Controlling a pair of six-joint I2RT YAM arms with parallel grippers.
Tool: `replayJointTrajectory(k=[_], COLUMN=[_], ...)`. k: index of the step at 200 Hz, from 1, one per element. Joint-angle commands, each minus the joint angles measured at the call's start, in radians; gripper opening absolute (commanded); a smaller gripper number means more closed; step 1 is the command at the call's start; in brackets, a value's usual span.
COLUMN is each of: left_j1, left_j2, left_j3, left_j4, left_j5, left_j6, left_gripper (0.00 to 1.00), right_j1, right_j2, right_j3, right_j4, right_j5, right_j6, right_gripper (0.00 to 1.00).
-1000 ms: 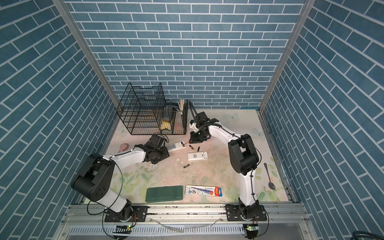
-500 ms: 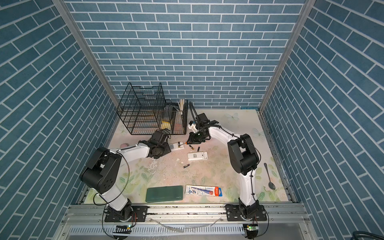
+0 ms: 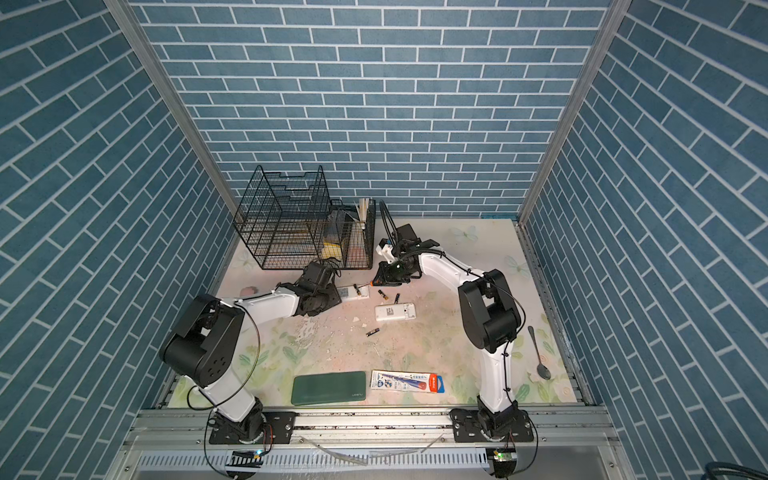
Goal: Unload the batteries from the remote control
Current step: 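Flick the battery out of the compartment with the screwdriver tip, right gripper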
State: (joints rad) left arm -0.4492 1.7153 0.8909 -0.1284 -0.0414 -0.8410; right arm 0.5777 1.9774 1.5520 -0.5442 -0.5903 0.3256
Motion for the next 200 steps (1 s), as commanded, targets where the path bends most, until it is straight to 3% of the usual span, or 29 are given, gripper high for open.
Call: replayJointTrajectory(k=[1,200], left_j1=[0.004,0.004], left_j2=[0.081,0.08], left_j3=[-0.066,-0.079], left_j4=[-0.085,-0.084], left_j5=[0.042,0.052], left_j6=[-0.001,0.0], left_gripper=[0.61,0.61], right_j1=[0.005,-0.01], right_j2=[-0.074,-0.084], right_j3=[-0.034,-0.15], right_j4=[0.013,0.03], right_j5=[-0.014,0.033], right_j6=[0.002,0.013], right_gripper=[0.0,0.0])
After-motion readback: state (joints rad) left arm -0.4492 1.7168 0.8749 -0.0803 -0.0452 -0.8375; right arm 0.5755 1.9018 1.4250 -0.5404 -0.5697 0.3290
